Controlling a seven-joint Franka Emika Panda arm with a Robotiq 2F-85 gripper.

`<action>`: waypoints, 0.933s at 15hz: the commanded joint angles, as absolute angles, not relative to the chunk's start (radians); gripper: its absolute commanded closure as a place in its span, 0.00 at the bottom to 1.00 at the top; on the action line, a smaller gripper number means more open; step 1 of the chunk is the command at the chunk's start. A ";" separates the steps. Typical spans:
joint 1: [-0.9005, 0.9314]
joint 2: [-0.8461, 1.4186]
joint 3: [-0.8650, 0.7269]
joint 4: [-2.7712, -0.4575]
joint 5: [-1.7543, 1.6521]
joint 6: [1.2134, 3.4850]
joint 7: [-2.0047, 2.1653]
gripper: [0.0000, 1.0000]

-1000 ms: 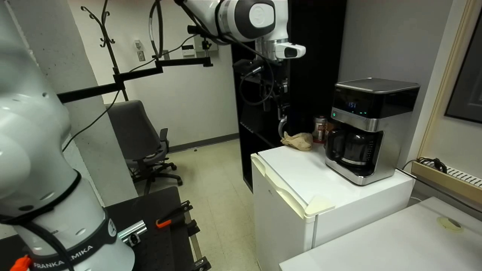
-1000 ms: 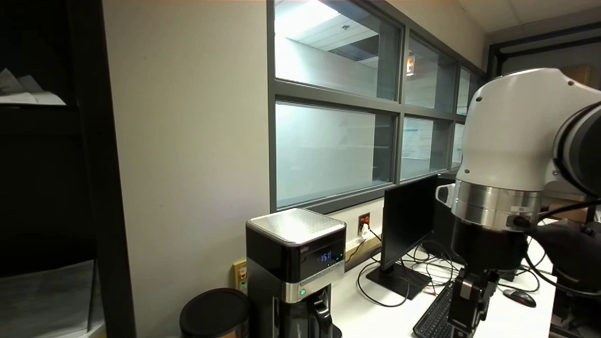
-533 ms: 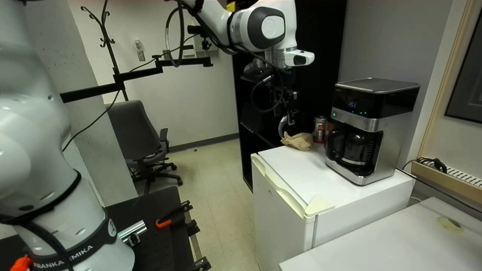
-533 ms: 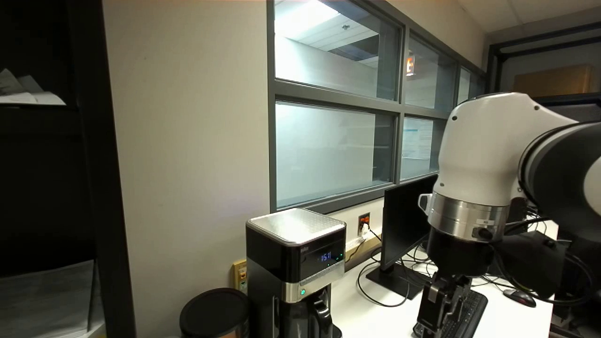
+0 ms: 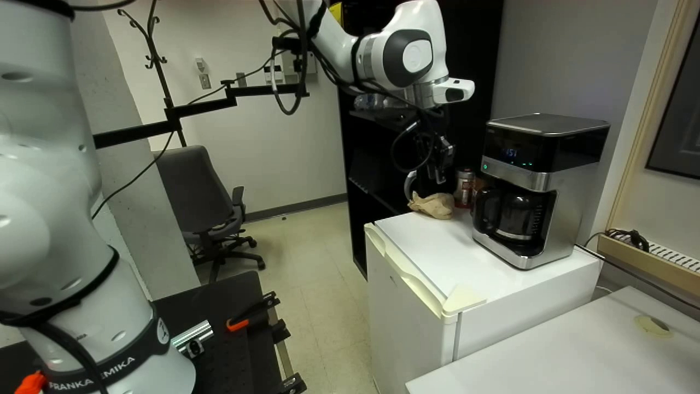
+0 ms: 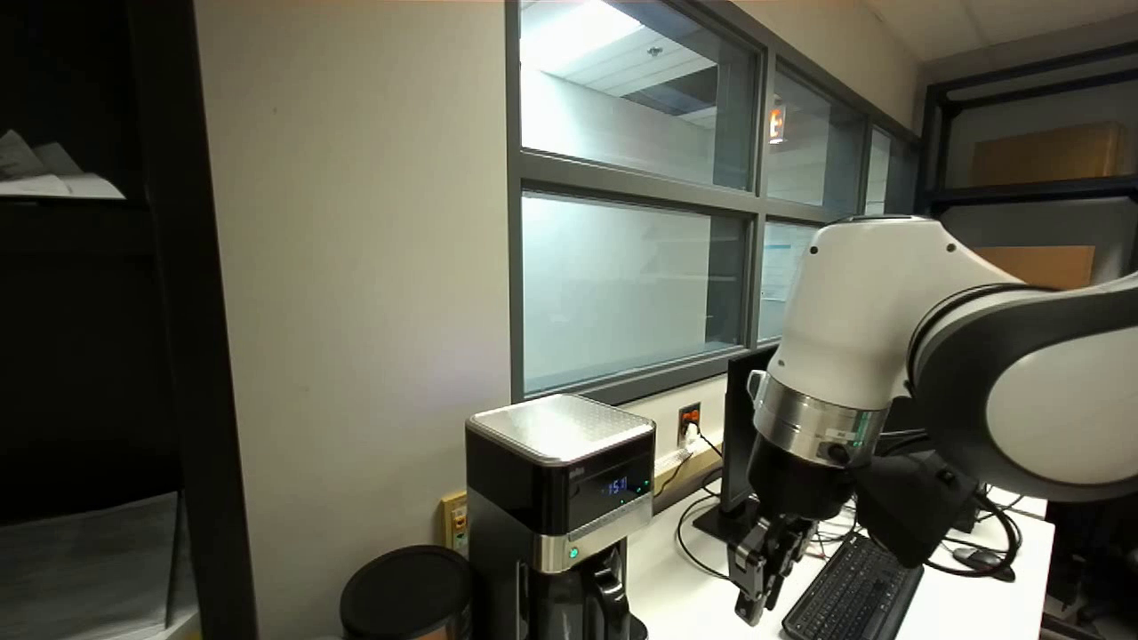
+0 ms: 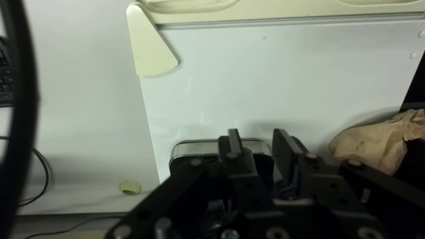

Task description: Push the far left round button on the coffee making machine

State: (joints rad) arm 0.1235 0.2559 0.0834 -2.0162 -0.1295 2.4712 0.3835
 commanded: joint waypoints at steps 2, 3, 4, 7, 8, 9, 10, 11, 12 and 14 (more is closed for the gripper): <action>0.195 0.336 0.008 -1.942 -0.277 2.558 0.483 1.00; 0.209 0.349 -0.007 -1.932 -0.307 2.576 0.501 1.00; 0.223 0.361 -0.022 -1.924 -0.337 2.596 0.522 1.00; 0.261 0.395 -0.061 -1.898 -0.394 2.647 0.572 1.00; 0.272 0.405 -0.074 -1.892 -0.406 2.667 0.589 1.00; 0.281 0.416 -0.082 -1.881 -0.411 2.682 0.596 1.00; 0.289 0.426 -0.089 -1.873 -0.412 2.697 0.603 1.00; 0.297 0.438 -0.095 -1.863 -0.408 2.715 0.612 1.00; 0.305 0.448 -0.101 -1.853 -0.404 2.728 0.612 1.00; 0.322 0.470 -0.114 -1.828 -0.398 2.751 0.617 1.00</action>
